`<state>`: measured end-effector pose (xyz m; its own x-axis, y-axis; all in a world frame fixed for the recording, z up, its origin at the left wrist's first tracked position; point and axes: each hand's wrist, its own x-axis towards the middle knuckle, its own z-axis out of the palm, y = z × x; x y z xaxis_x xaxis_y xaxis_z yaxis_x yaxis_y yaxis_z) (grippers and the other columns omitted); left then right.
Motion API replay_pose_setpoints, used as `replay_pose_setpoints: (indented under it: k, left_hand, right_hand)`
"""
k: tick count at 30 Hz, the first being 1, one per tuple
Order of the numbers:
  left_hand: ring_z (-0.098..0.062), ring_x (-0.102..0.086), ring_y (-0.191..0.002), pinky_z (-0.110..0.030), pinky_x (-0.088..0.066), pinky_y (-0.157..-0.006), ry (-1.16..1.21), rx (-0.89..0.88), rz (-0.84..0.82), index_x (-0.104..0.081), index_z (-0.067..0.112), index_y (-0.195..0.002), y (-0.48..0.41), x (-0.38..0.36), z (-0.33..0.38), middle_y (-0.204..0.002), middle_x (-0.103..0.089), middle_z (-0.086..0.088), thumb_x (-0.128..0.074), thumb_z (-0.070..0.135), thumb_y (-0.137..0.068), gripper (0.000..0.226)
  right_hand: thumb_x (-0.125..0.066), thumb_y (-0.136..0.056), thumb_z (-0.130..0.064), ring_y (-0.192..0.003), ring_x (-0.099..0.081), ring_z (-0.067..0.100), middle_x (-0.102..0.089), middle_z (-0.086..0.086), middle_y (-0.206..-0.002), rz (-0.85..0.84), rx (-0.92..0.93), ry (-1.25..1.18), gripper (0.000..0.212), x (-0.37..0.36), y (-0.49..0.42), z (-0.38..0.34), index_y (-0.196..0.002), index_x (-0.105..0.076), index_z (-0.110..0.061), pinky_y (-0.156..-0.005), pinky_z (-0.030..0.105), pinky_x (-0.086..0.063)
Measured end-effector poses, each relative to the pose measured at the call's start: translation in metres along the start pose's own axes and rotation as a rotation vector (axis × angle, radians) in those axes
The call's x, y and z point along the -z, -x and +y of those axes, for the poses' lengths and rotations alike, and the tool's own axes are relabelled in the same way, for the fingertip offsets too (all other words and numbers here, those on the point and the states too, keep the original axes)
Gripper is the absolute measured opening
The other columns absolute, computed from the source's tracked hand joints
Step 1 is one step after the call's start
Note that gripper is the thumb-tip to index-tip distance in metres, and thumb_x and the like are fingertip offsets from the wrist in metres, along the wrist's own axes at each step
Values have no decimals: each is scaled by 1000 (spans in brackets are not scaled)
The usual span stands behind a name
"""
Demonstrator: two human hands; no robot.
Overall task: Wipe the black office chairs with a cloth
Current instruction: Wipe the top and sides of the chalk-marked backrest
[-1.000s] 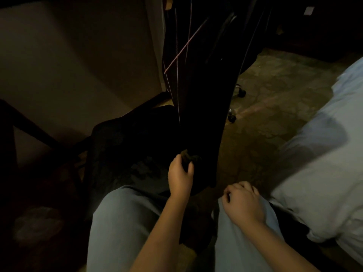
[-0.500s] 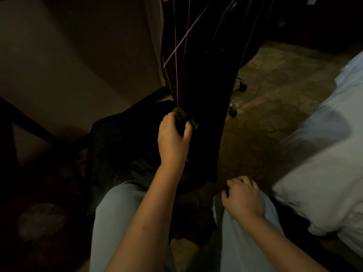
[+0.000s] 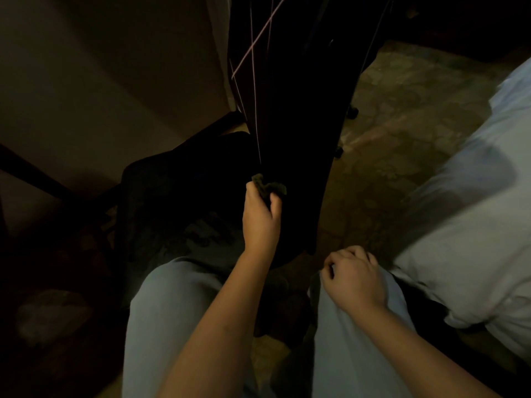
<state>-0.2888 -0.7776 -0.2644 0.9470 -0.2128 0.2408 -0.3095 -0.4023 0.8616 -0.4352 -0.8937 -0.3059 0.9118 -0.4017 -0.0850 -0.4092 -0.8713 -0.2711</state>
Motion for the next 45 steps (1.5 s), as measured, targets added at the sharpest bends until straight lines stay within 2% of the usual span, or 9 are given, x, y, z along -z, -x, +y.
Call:
replay_pose_setpoints:
  k: [7, 14, 18, 22, 27, 33, 39, 42, 45]
  left_hand:
    - [-17, -56, -71, -26, -41, -55, 123, 117, -53, -39, 21, -106, 11, -10, -5, -92, -54, -7, -43, 19, -100, 7]
    - [-4, -46, -52, -18, -34, -45, 136, 178, -70, -43, 12, -104, 14, -14, -9, -79, -49, -3, -46, 17, -100, 7]
    - [-14, -50, -60, -25, -37, -49, 141, 209, -95, -44, 14, -106, 14, -13, -9, -86, -53, -10, -48, 18, -99, 9]
    - [-11, -49, -58, -22, -38, -49, 144, 221, -107, -45, 13, -106, 11, -11, -10, -82, -52, -4, -49, 18, -98, 10]
    - [-19, -60, -76, -35, -53, -61, 116, 251, -146, -46, 15, -112, 9, -10, -10, -90, -54, 1, -52, 20, -98, 16]
    - [-3, -55, -80, -11, -47, -57, 148, 288, -154, -48, 11, -120, 9, -16, -15, -98, -54, 5, -56, 18, -96, 26]
    - [-10, -56, -97, -9, -45, -61, 142, 323, -163, -48, 13, -127, 9, -24, -22, -111, -55, 3, -59, 19, -94, 35]
    - [-4, -53, -87, -6, -43, -58, 54, 297, -188, -53, 12, -124, 9, -27, -25, -103, -56, 5, -60, 21, -94, 32]
    - [-5, -53, -77, -11, -44, -59, 5, 288, -221, -57, 10, -116, 10, -31, -29, -95, -58, 2, -61, 22, -94, 26]
  right_hand:
    - [-46, -93, -38, -113, -45, 15, -63, -9, -108, -17, 5, -2, 24, -1, -1, -5, -100, -66, -28, -99, 34, -33]
    - [-44, -93, -38, -114, -45, 15, -63, -10, -109, -18, -1, 26, 24, 0, 0, -7, -101, -65, -28, -99, 33, -33]
    - [-45, -93, -38, -114, -45, 16, -64, -9, -109, -18, 0, 34, 24, -1, -1, -9, -101, -66, -28, -98, 33, -33]
    - [-47, -93, -38, -114, -46, 16, -65, -9, -108, -6, 3, 36, 24, -3, -1, -10, -100, -67, -27, -98, 34, -33]
    - [-48, -92, -37, -113, -47, 17, -65, -8, -107, -2, 9, 35, 23, -4, -2, -12, -98, -67, -27, -96, 34, -34]
    - [-48, -92, -38, -113, -46, 16, -65, -9, -107, -5, 5, 38, 23, -5, -2, -11, -99, -67, -27, -97, 34, -33]
    - [-49, -91, -37, -114, -46, 16, -66, -9, -107, 6, 4, 34, 24, -6, -3, -11, -100, -68, -27, -98, 34, -32]
    - [-49, -92, -37, -113, -46, 16, -66, -9, -107, 4, 5, 42, 24, -6, -3, -11, -101, -68, -27, -98, 34, -32]
    - [-51, -91, -37, -113, -47, 17, -67, -8, -106, 9, -2, 47, 23, -7, -2, -11, -100, -69, -26, -97, 34, -32]
